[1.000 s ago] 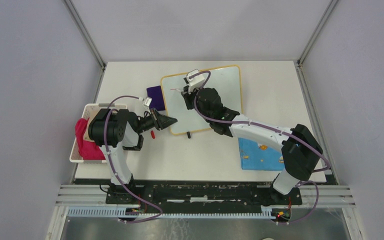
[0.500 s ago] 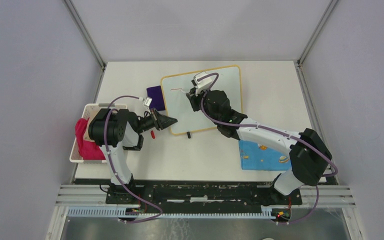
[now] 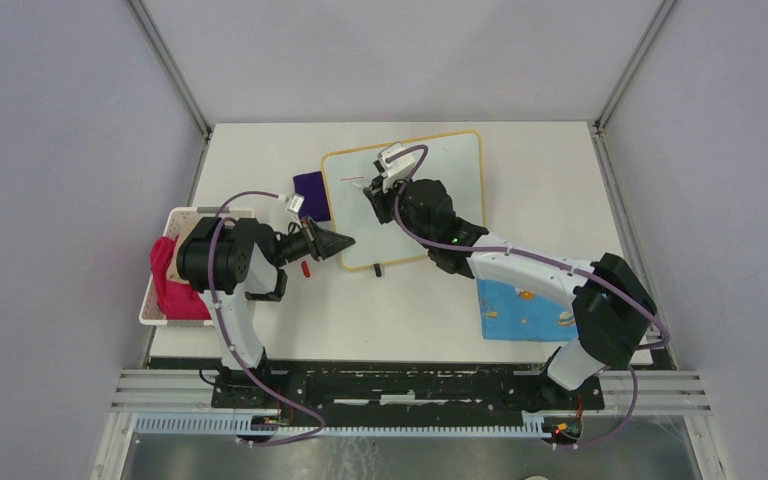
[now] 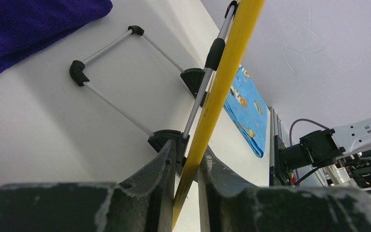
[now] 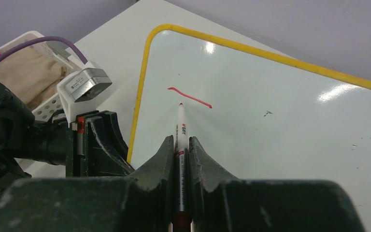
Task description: Write a sentence on the whiteboard
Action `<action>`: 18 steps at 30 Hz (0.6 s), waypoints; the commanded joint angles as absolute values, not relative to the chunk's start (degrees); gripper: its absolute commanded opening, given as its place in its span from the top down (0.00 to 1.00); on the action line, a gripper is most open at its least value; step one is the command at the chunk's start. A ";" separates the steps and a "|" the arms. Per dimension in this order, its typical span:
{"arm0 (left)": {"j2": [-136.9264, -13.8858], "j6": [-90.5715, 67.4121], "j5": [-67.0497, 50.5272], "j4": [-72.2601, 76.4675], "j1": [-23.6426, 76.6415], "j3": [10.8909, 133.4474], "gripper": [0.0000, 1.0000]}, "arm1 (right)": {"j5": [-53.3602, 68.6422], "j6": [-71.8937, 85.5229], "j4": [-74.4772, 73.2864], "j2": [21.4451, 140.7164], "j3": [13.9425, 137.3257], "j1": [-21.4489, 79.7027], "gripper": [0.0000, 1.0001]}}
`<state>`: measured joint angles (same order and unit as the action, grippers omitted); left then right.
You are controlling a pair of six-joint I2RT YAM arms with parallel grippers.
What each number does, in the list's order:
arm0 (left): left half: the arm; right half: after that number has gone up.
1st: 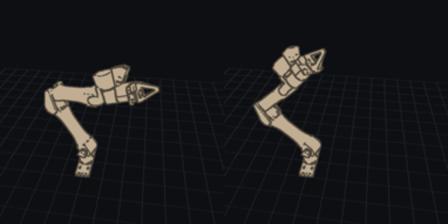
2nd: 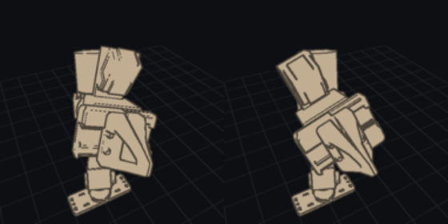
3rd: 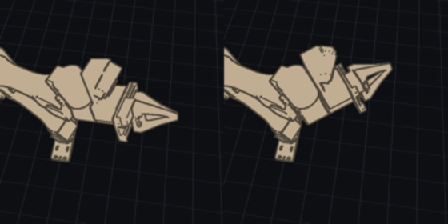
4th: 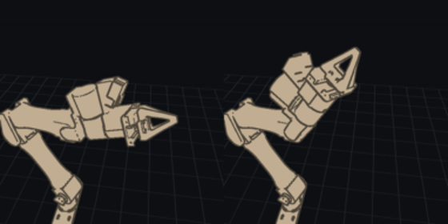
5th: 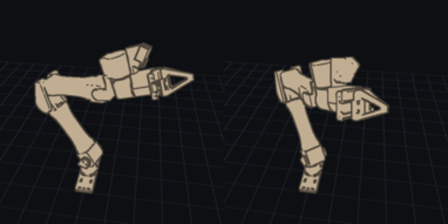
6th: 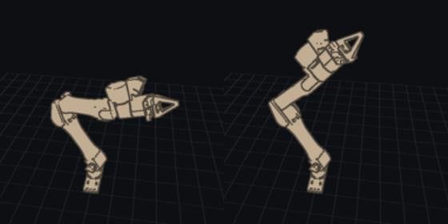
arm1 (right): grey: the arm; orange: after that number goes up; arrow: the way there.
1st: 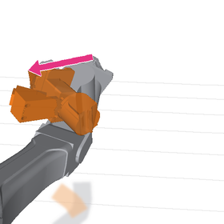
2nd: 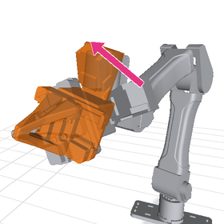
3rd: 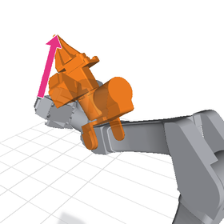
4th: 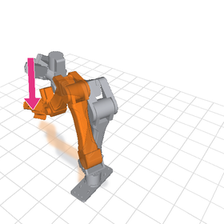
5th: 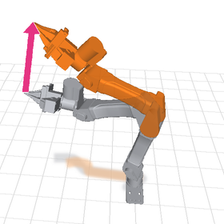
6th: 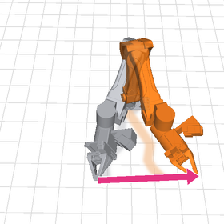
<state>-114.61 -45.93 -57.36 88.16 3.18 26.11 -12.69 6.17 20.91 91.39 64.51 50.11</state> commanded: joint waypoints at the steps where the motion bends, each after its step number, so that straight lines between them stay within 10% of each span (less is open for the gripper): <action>1: -116.19 -46.58 -53.97 97.20 2.43 26.28 0.98 | -14.17 5.99 20.51 92.62 67.50 50.08 1.00; 18: -116.19 -46.61 -53.92 97.14 2.48 26.28 0.98 | -15.08 6.20 19.56 91.45 62.45 50.04 1.00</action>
<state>-114.63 -45.93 -57.30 88.18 3.18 26.13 -13.37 6.20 19.16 92.86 64.53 50.26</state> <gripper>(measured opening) 0.269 0.170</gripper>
